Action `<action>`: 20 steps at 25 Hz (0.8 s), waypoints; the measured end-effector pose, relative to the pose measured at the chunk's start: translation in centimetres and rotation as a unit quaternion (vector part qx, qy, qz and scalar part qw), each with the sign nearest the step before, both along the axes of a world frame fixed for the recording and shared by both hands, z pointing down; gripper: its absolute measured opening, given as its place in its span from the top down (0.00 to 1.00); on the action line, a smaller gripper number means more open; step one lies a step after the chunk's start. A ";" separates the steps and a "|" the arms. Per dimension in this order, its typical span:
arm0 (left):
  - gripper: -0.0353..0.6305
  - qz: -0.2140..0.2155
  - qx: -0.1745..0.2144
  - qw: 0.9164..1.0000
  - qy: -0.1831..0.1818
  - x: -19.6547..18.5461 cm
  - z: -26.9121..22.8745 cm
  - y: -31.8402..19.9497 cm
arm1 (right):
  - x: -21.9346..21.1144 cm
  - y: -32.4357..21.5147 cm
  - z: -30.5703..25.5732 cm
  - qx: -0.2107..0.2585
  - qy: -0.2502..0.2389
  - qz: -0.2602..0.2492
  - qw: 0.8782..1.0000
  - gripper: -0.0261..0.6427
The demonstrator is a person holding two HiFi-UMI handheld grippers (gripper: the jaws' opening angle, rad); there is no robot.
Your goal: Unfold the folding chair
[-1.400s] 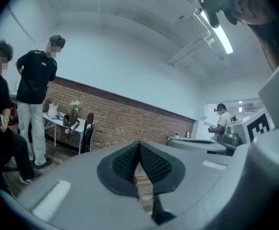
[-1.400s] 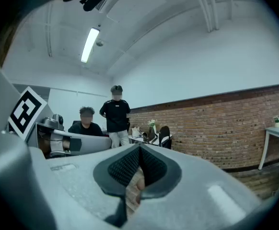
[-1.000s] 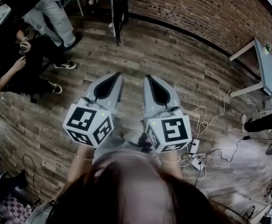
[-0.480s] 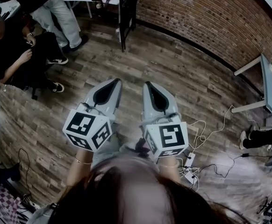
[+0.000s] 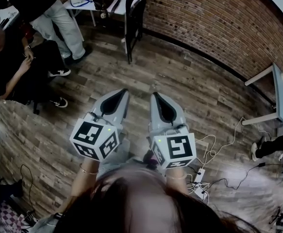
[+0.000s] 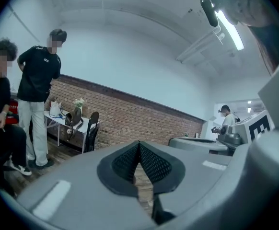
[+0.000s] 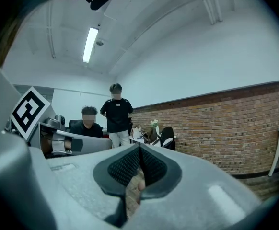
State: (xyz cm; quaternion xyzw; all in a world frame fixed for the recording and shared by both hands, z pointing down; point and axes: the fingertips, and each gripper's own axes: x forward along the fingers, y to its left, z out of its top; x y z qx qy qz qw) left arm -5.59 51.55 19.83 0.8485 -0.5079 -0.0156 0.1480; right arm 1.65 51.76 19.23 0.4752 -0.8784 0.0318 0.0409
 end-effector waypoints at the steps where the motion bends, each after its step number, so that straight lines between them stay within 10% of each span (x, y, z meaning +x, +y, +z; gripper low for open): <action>1: 0.95 0.002 0.000 1.000 0.001 -0.5 -0.1 -1.0 | -0.5 -0.9 -0.1 -0.001 0.000 0.001 1.000 0.97; 20: 0.95 0.033 0.001 0.999 0.013 -6.8 -0.7 -15.7 | -7.4 -14.8 -1.2 -0.001 0.002 0.017 1.000 0.97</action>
